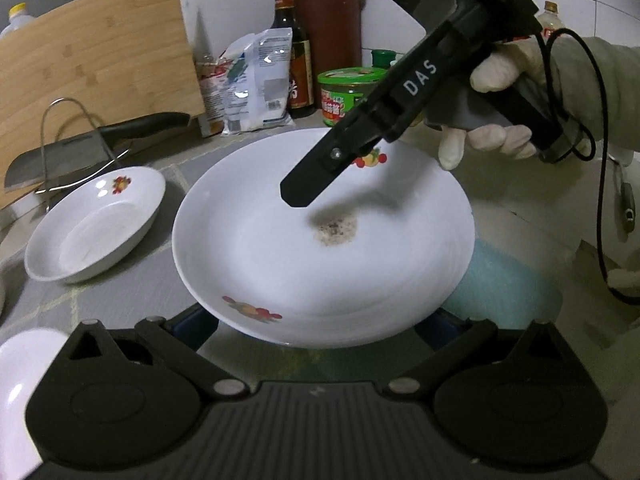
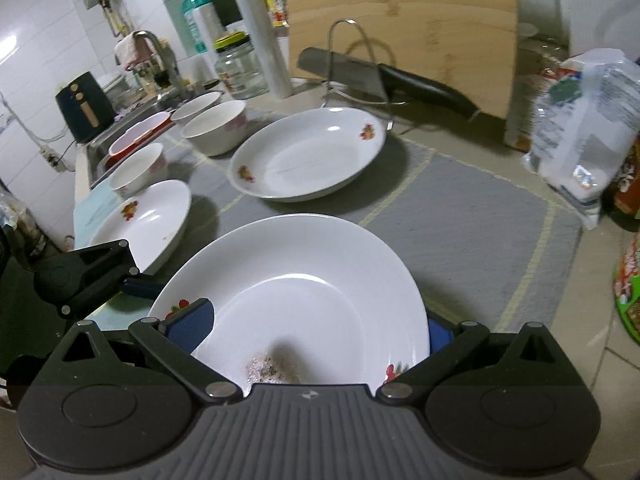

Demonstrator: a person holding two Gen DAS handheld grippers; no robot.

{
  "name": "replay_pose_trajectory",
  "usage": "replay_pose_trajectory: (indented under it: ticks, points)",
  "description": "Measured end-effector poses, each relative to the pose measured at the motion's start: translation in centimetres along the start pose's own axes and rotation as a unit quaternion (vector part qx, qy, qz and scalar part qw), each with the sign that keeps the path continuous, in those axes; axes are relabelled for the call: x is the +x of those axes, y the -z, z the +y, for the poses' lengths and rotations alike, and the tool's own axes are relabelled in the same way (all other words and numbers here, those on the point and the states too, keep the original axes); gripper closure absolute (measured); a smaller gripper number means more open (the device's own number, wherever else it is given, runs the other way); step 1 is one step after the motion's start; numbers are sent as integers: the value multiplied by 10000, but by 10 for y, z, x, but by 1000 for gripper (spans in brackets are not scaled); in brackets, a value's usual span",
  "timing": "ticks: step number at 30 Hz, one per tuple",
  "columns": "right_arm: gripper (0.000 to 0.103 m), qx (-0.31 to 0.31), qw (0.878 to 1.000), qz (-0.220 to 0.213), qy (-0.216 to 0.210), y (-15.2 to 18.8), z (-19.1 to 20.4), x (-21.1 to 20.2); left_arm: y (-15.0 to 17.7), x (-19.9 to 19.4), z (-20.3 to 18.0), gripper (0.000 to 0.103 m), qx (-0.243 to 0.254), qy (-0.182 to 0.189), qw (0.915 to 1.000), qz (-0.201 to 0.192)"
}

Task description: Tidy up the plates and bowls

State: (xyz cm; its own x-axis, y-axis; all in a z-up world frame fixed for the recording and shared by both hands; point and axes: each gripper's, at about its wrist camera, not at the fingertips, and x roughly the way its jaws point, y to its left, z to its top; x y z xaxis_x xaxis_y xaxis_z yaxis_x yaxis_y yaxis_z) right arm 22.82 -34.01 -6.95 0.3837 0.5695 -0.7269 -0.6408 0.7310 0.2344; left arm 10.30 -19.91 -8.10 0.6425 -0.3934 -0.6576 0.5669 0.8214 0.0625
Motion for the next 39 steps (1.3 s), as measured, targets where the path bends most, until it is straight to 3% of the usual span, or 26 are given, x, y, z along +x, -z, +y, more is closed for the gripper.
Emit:
replay_pose_trajectory:
  ticks: [16, 39]
  points:
    - [0, 88, 9994, -102, 320, -15, -45, 8, -29, 46, 7, 0, 48, 69, 10000, 44]
    - [0, 358, 9974, -72, 629, -18, -83, 28, -43, 88, 20, 0, 17, 210, 9997, 148]
